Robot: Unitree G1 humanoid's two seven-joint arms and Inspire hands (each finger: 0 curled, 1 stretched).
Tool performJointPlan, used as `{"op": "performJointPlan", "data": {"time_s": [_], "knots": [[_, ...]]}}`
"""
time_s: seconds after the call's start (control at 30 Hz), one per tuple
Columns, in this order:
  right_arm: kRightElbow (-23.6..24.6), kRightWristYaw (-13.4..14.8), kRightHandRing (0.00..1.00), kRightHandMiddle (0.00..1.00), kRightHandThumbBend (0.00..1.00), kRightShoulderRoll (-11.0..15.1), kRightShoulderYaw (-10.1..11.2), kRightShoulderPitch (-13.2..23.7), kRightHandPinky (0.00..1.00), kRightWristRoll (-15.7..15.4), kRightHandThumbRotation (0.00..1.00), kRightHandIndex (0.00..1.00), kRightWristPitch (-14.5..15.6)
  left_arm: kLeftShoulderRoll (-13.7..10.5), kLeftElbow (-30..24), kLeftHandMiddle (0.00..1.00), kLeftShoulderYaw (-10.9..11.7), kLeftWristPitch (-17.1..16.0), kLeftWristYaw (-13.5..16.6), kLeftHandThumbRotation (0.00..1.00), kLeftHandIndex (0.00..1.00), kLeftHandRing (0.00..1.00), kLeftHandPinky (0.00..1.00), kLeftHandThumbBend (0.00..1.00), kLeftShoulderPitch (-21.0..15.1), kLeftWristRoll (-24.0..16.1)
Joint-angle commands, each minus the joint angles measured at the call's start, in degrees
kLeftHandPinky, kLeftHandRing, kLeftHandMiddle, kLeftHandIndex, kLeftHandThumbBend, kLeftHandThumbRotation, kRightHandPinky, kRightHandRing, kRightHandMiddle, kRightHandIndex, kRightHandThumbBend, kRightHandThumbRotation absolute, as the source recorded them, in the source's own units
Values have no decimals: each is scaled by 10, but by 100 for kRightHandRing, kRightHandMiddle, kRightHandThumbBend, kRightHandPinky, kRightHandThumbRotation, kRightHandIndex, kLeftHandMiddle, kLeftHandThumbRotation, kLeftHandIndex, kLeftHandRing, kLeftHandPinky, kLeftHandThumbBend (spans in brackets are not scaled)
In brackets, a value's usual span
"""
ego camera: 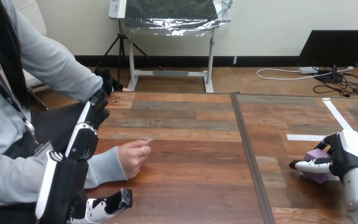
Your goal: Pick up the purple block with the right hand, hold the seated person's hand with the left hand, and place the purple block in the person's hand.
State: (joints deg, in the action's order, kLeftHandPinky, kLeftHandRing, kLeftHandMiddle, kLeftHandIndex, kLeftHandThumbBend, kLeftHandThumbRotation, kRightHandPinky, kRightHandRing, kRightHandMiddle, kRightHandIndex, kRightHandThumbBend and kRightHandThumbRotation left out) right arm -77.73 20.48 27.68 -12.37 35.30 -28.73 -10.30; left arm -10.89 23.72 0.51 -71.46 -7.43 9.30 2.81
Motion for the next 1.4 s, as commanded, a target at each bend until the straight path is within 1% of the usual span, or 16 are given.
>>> {"op": "performJointPlan", "data": {"time_s": [0.0, 0.07, 0.17, 0.27, 0.47, 0.57, 0.67, 0.83, 0.97, 1.1, 1.23, 1.37], "knots": [[2, 10, 14, 23, 51, -8, 12, 4, 8, 14, 3, 32, -5, -2, -32, 98, -2, -7, -4, 74, 95, 97, 95, 100, -14, 9], [2, 8, 14, 23, 49, -9, 15, 5, 8, 19, 4, 32, -6, -2, -31, 98, -2, -9, -4, 74, 95, 97, 95, 100, -15, 9], [3, 17, 15, 24, 48, -9, 19, 3, 9, 24, 4, 32, -14, -2, -26, 98, -1, -17, -5, 74, 96, 97, 95, 100, -19, 10], [4, 21, 17, 25, 46, -9, 22, 4, 10, 29, 5, 33, -18, -2, -26, 98, -3, -16, -6, 74, 95, 97, 95, 100, -20, 14], [5, 22, 17, 26, 43, -11, 39, 7, 11, 45, 8, 32, -22, 0, -23, 98, -3, -19, -9, 74, 95, 97, 96, 100, -21, 18], [7, 21, 18, 26, 43, -12, 46, 7, 12, 55, 9, 32, -30, 4, -17, 98, 0, -27, -8, 74, 95, 97, 96, 100, -25, 18], [8, 18, 18, 26, 42, -13, 54, 9, 12, 64, 10, 32, -32, 7, -15, 97, 4, -30, -7, 74, 94, 97, 95, 100, -27, 12], [10, 18, 17, 25, 41, -14, 64, 11, 12, 76, 9, 30, -42, 8, -7, 97, 4, -38, -8, 75, 94, 97, 94, 100, -32, 12], [13, 12, 15, 23, 40, -17, 81, 12, 10, 93, 8, 27, -63, 9, -8, 98, 1, -34, -9, 76, 94, 98, 94, 100, -31, 12], [14, 6, 14, 22, 39, -19, 87, 15, 9, 103, 7, 25, -69, 12, -10, 98, 2, -31, -8, 76, 94, 98, 95, 100, -31, 9], [17, 3, 14, 20, 38, -22, 90, 19, 9, 109, 7, 24, -76, 18, -9, 98, 9, -29, -4, 77, 95, 98, 95, 100, -33, -1], [20, -2, 14, 20, 37, -26, 95, 23, 9, 117, 11, 24, -81, 24, -2, 98, 15, -32, -1, 76, 95, 98, 95, 100, -39, -9]]}}
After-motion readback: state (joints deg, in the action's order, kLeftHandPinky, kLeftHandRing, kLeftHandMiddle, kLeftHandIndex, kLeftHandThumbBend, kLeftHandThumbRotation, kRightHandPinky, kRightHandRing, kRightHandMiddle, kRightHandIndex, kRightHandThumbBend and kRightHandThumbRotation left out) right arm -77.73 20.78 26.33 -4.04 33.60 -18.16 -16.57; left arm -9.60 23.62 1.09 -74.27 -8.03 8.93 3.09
